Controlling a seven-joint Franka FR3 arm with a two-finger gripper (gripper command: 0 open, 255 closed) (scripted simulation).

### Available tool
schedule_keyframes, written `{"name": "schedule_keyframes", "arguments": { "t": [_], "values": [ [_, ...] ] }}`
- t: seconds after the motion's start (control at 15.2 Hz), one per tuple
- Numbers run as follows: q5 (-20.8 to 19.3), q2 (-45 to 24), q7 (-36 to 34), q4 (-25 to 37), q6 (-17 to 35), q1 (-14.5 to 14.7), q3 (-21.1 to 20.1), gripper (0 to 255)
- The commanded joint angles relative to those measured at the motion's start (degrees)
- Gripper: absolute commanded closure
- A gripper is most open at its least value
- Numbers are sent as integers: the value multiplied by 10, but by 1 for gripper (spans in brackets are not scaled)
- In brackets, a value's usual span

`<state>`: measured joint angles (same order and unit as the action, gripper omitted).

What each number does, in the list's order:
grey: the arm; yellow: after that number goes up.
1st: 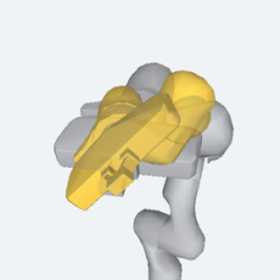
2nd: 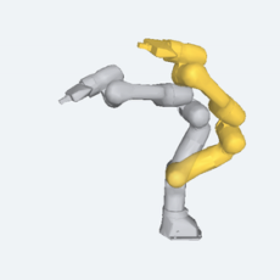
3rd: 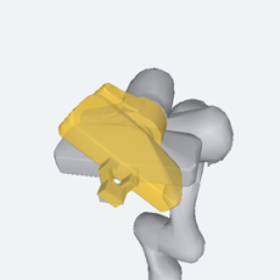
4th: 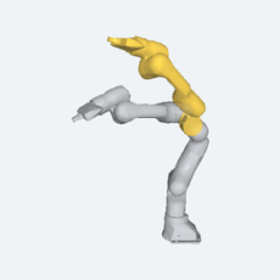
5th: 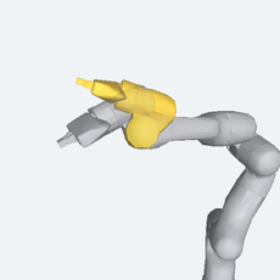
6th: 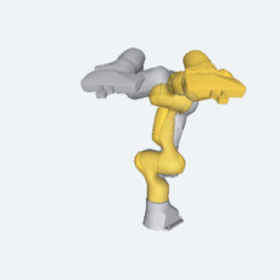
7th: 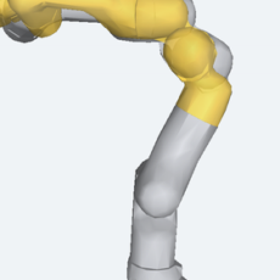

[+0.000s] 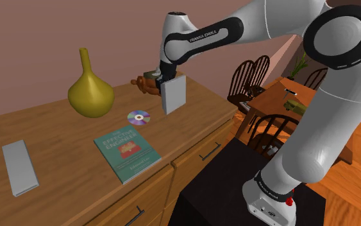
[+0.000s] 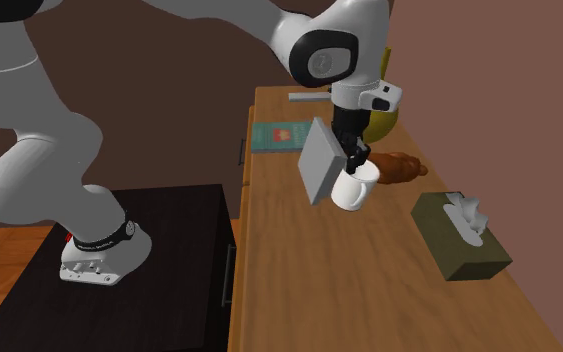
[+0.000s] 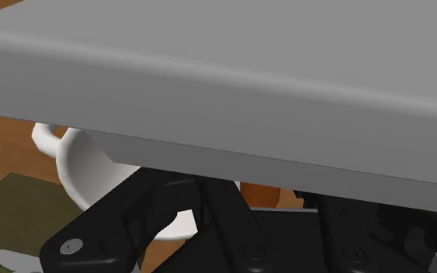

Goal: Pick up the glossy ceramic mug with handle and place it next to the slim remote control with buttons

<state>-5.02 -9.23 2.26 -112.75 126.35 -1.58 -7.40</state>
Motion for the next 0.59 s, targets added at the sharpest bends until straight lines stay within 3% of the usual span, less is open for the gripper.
{"name": "schedule_keyframes", "arguments": {
  "t": [0.0, 0.53],
  "values": [
    [2, 6, 1, 10, -15, 0, -1, 255],
    [7, 26, 7, 48, -72, 0, -2, 255]
  ]
}}
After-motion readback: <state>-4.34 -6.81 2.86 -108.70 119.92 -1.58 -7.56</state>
